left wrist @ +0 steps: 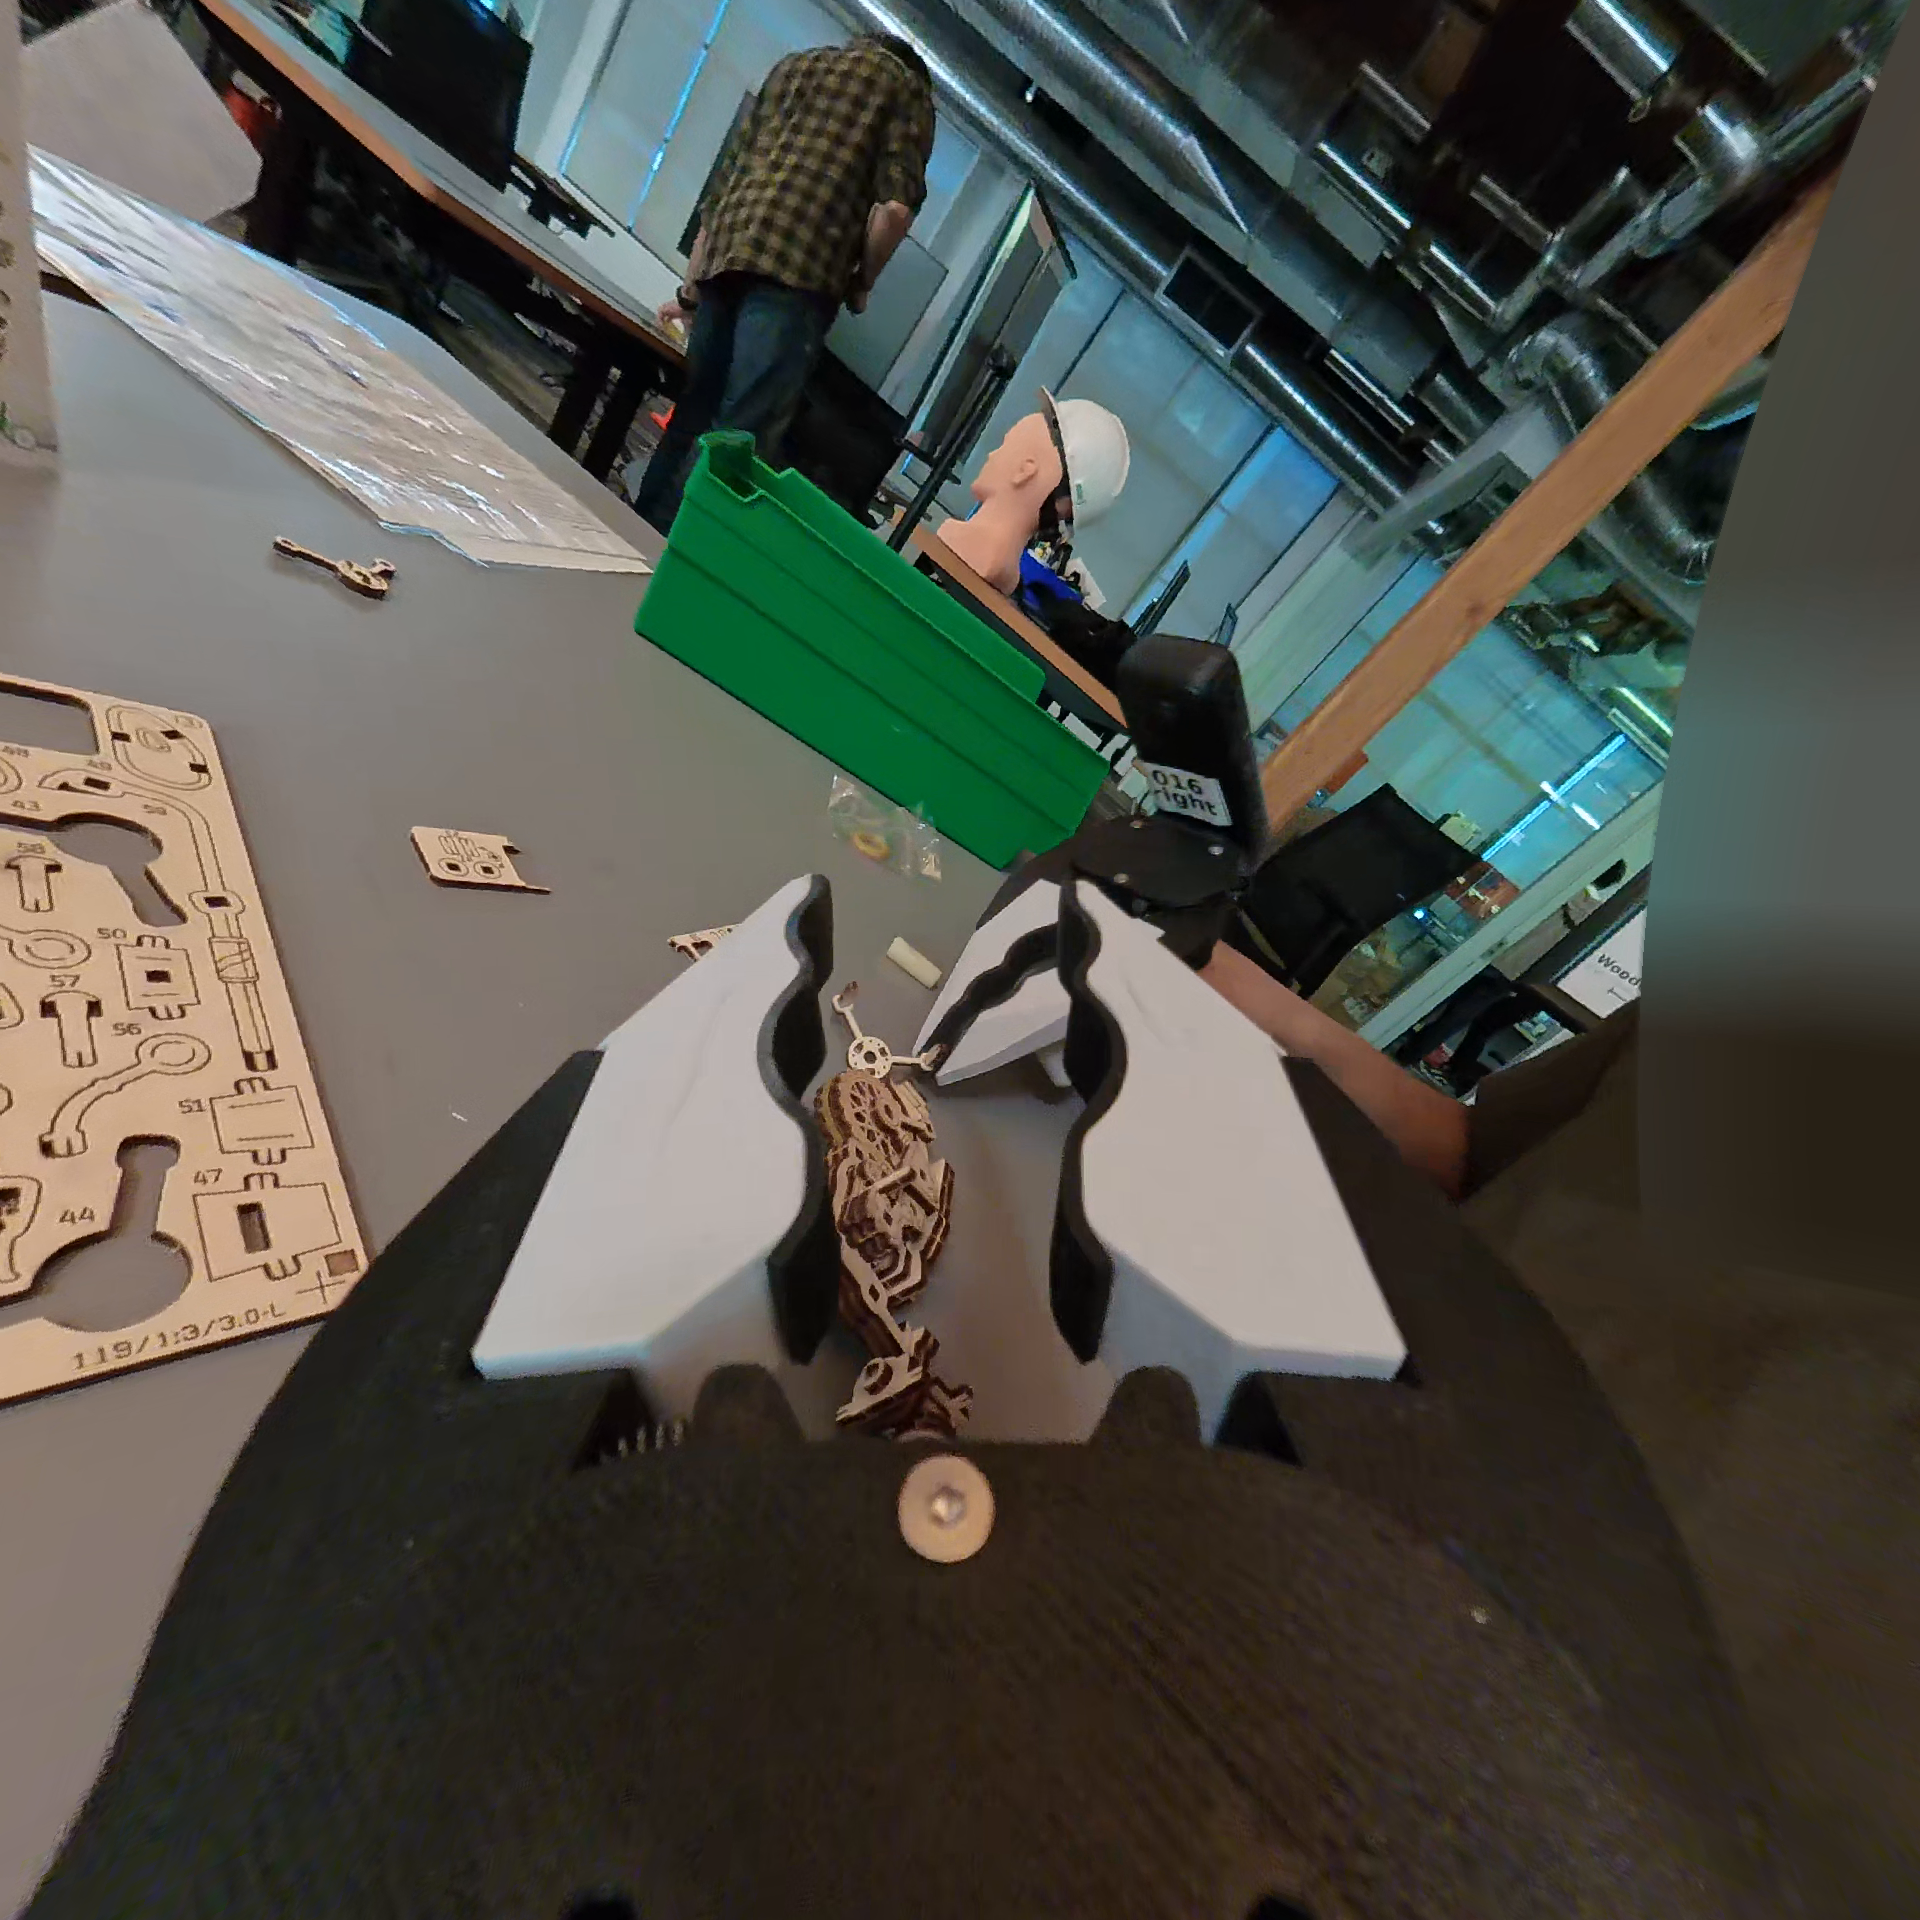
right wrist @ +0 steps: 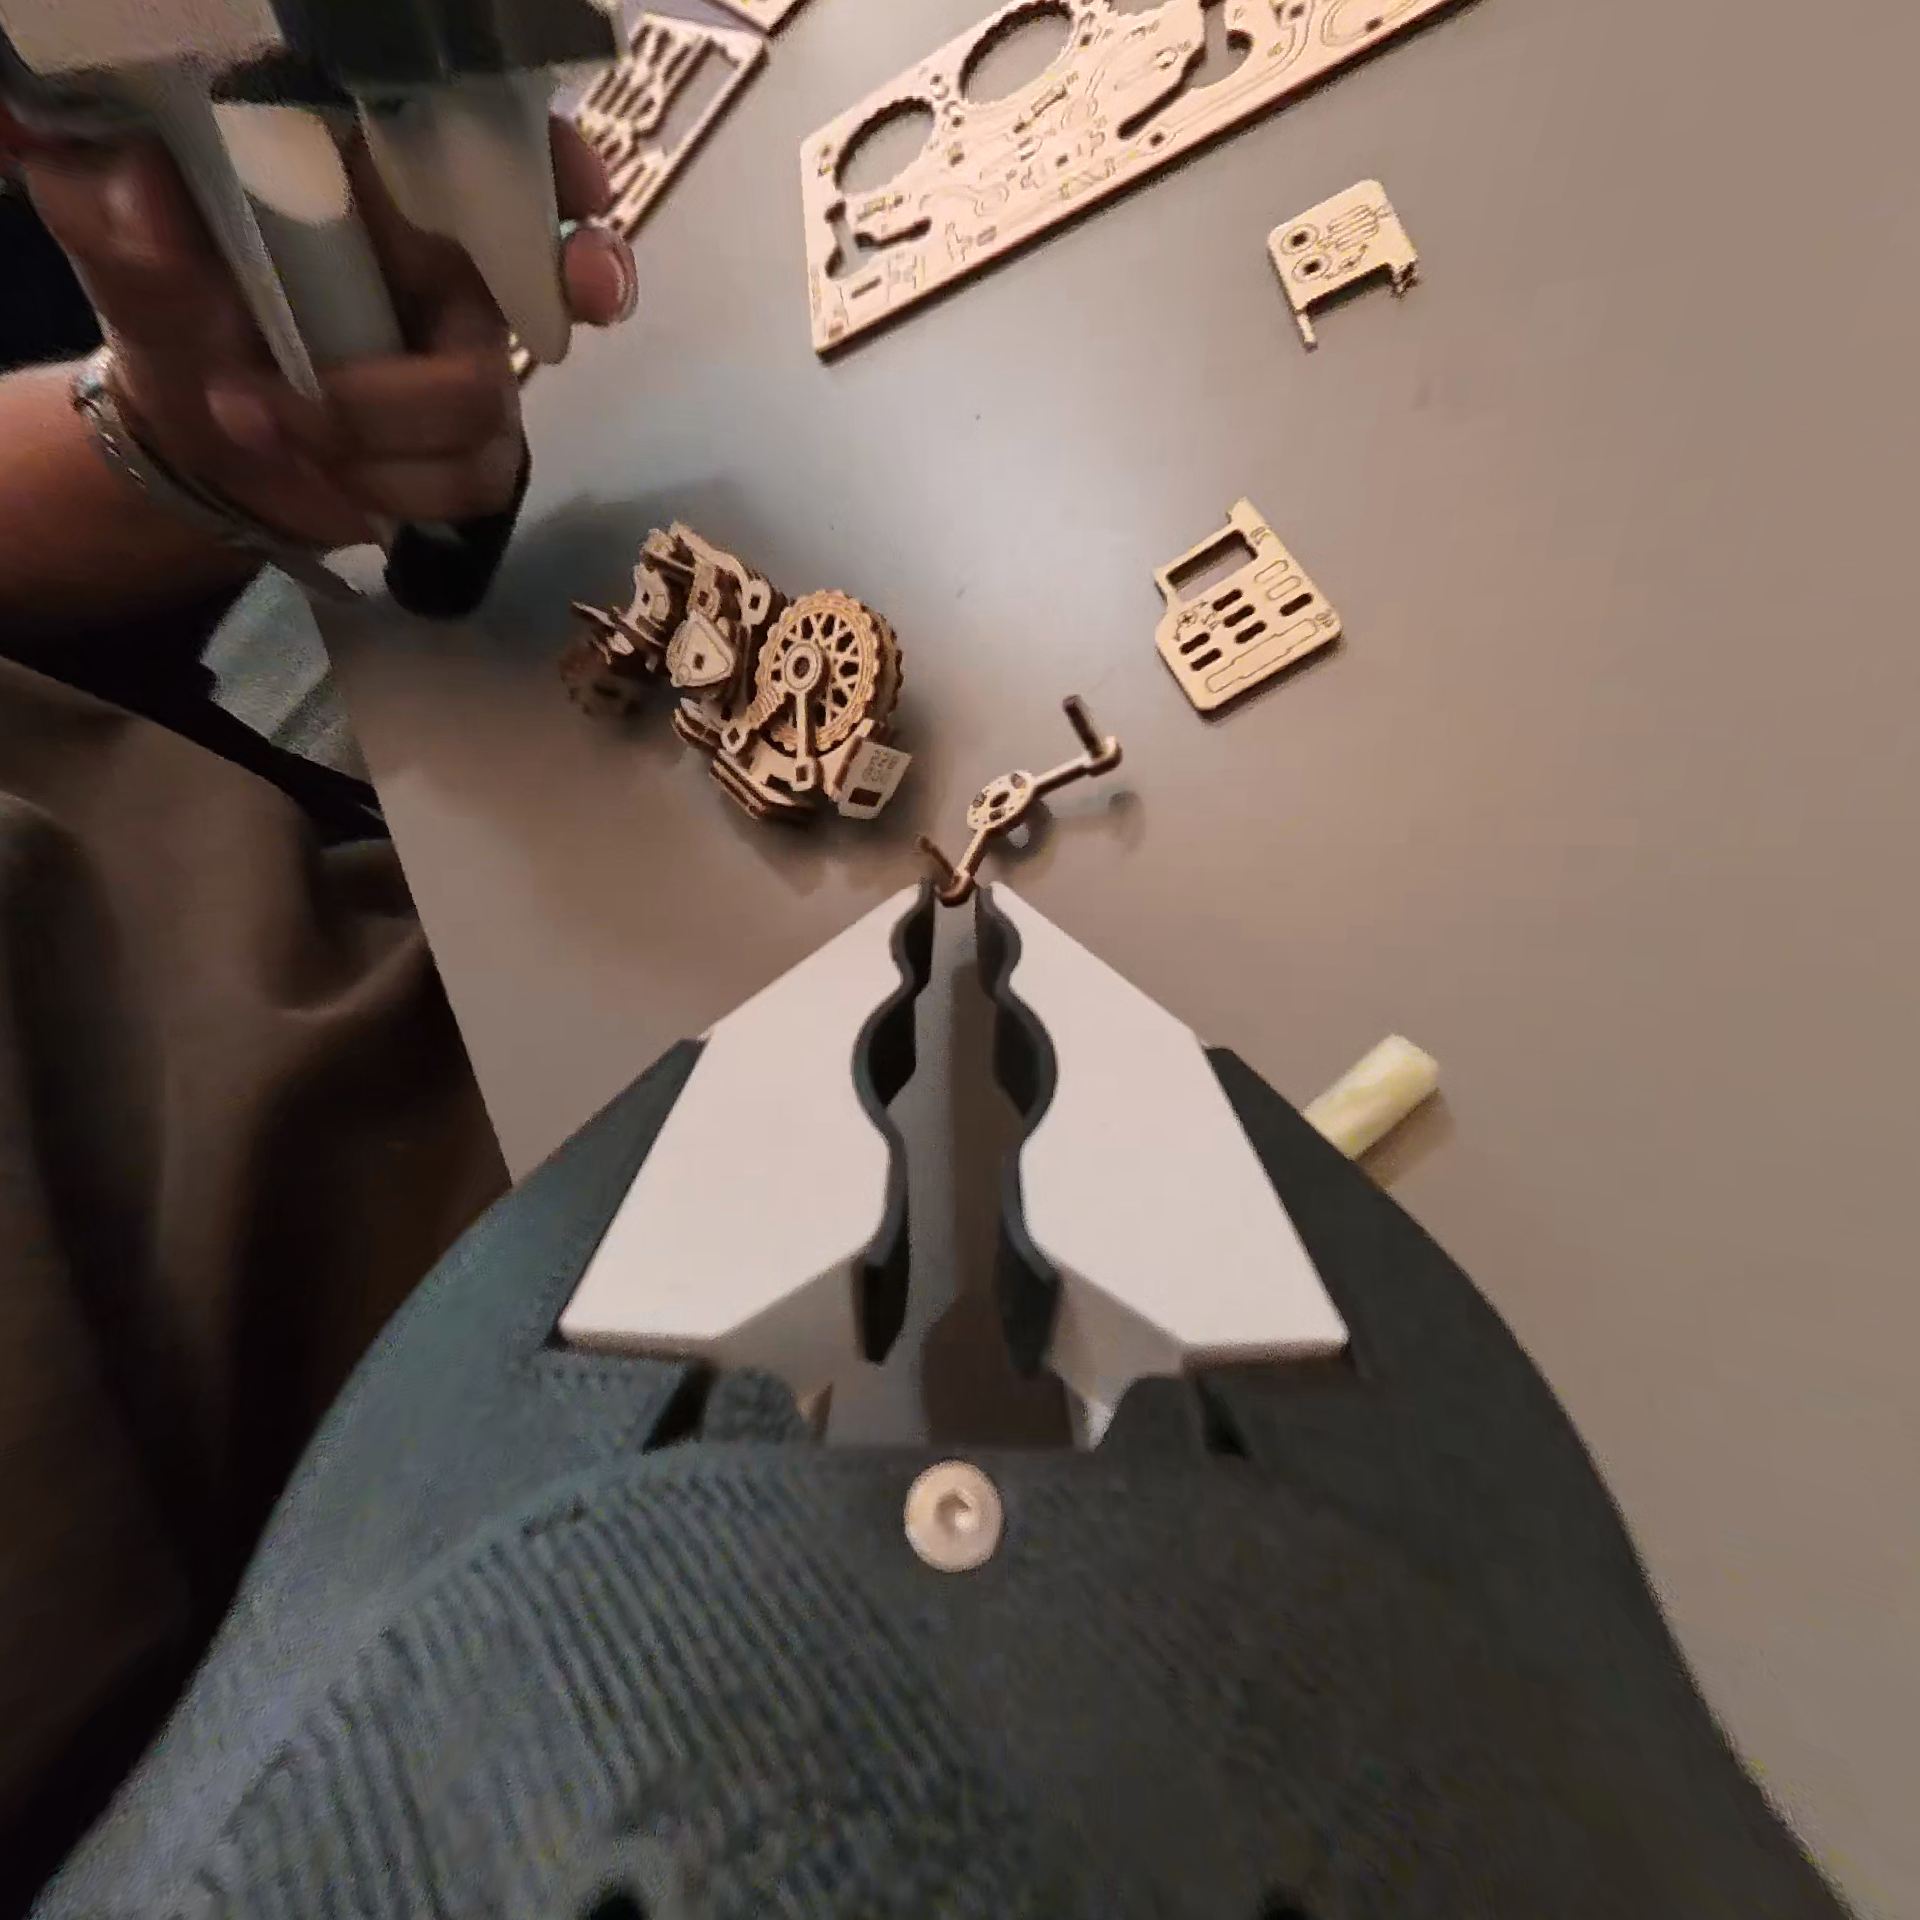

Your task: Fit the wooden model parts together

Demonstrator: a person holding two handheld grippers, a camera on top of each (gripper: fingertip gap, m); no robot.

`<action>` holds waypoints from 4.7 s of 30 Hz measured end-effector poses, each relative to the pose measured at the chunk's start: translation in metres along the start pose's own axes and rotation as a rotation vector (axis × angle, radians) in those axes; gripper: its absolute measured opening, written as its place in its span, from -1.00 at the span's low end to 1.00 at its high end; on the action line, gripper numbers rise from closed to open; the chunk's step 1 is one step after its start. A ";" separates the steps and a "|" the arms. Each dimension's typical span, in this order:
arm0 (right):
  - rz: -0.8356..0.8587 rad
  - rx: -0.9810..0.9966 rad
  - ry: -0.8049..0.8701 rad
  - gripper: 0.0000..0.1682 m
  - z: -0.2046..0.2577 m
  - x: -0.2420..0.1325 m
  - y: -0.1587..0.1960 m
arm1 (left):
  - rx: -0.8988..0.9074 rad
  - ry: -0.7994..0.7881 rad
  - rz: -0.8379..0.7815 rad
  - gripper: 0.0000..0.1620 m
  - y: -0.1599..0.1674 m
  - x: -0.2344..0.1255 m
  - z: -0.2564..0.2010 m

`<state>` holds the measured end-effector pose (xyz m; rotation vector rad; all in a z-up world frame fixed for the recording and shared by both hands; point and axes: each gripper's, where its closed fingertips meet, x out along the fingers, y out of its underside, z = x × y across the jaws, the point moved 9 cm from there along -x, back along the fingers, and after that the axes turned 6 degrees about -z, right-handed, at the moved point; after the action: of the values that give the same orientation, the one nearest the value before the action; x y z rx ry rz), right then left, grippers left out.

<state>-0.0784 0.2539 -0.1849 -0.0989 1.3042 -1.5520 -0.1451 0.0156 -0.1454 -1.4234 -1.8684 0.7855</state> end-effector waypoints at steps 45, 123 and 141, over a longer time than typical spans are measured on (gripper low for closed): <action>-0.419 -0.189 0.100 -0.50 -0.003 -0.030 -0.029 | -0.179 0.075 0.007 -0.42 0.003 0.001 0.010; -0.353 -0.168 0.133 -0.56 -0.009 -0.024 -0.026 | 0.246 -0.190 0.144 -0.37 -0.012 -0.008 0.028; -0.354 -0.160 0.137 -0.56 -0.010 -0.023 -0.026 | 0.287 -0.370 0.086 0.20 -0.016 -0.011 0.033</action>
<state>-0.0909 0.2739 -0.1575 -0.3458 1.5823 -1.7717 -0.1786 -0.0009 -0.1542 -1.2436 -1.8700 1.3767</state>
